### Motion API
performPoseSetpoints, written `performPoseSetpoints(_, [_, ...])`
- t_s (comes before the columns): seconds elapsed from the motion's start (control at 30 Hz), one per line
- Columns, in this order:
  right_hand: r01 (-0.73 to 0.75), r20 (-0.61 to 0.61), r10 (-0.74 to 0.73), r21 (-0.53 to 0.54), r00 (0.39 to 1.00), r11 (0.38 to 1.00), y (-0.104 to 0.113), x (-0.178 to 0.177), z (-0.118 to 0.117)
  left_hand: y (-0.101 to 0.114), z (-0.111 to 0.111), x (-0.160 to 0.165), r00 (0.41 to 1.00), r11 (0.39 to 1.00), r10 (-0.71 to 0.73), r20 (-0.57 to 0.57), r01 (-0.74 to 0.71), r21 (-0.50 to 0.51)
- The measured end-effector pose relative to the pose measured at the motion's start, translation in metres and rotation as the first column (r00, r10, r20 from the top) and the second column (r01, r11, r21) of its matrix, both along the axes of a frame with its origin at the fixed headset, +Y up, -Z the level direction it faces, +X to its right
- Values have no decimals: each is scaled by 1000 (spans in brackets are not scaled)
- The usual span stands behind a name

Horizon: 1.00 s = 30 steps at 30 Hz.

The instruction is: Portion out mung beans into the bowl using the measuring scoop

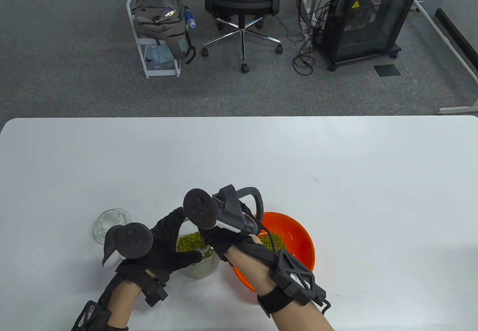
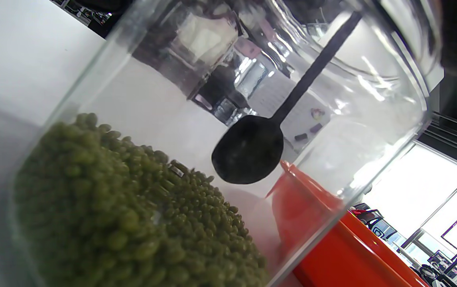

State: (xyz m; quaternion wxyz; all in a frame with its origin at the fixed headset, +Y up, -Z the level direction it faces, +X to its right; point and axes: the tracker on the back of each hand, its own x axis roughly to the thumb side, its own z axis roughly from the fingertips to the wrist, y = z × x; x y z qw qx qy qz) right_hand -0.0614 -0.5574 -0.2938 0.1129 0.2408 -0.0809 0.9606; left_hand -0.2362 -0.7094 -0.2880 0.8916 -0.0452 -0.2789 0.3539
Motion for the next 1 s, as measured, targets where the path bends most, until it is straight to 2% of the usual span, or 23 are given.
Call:
performPoseSetpoints(0.13, [-24, -18, 24, -24, 1000, 999, -4, -7, -1, 0, 0, 0, 1000, 1000, 2, 1, -2, 0])
performPoseSetpoints(0.27, [-46, -30, 43, -99, 999, 994, -13, -9, -7, 0, 0, 0, 1000, 1000, 2, 1, -2, 0])
performPoseSetpoints(0.4, [-1, -5, 0, -197, 1000, 980, -18, -3, -15, 0, 0, 0, 1000, 1000, 2, 1, -2, 0])
performPoseSetpoints(0.47, [64, 29, -58, -288, 998, 956, -21, 5, -22, 0, 0, 0, 1000, 1000, 2, 1, -2, -1])
performPoseSetpoints(0.6, [188, 126, -150, -380, 981, 906, -27, 20, -32, 0, 0, 0, 1000, 1000, 0, 2, 0, 0])
performPoseSetpoints(0.77, [286, 203, -215, -449, 955, 847, -34, 35, -40, 0, 0, 0, 1000, 1000, 0, 1, 0, 0])
performPoseSetpoints(0.93, [418, 265, -324, -533, 908, 736, -47, 47, -45, 0, 0, 0, 1000, 1000, 1, 1, -1, 0])
performPoseSetpoints(1.0, [455, 296, -346, -536, 890, 711, -52, 53, -46, 0, 0, 0, 1000, 1000, 0, 1, 0, 1])
